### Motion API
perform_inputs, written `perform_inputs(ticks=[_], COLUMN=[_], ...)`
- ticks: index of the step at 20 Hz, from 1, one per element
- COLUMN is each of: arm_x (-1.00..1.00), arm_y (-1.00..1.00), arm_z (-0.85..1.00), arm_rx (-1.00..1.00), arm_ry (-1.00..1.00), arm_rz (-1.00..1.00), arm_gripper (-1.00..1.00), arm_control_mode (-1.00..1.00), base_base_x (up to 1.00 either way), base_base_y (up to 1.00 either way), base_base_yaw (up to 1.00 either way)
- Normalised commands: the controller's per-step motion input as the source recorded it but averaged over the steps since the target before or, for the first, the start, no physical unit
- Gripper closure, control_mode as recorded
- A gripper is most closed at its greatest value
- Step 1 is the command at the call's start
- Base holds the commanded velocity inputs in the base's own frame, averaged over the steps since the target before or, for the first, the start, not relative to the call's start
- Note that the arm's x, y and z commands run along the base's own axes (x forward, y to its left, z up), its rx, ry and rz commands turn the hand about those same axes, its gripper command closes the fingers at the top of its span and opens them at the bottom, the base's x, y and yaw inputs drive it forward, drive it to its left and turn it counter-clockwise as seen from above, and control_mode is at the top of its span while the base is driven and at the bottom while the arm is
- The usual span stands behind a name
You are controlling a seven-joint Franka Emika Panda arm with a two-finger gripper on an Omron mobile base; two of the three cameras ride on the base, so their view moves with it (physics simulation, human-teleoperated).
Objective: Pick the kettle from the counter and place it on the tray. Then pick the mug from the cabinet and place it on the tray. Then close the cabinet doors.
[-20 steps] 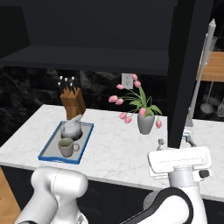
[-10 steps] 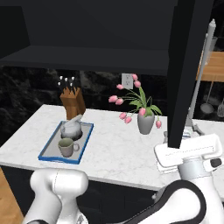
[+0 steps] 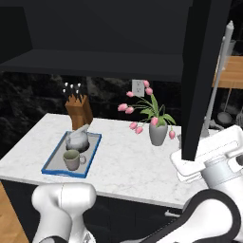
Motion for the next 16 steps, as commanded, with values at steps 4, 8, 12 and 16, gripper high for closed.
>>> perform_inputs(ticks=[4, 8, 12, 16], arm_x=[-0.12, -0.05, 0.00, 0.00], arm_y=[0.16, 0.24, 0.34, 0.48], arm_z=[0.38, 0.31, 0.19, 0.09], arm_rx=[-0.24, -0.25, -0.25, -0.22], arm_ry=[-0.05, -0.02, 0.00, 0.00], arm_rz=[0.12, 0.11, 0.09, 0.03], arm_gripper=[-1.00, -1.00, -1.00, -1.00], arm_control_mode=[-1.00, -1.00, -1.00, -1.00], base_base_x=[0.00, 0.00, 0.00, 0.00], base_base_y=[0.00, 0.00, 0.00, 0.00], base_base_yaw=[0.00, 0.00, 0.00, 0.00])
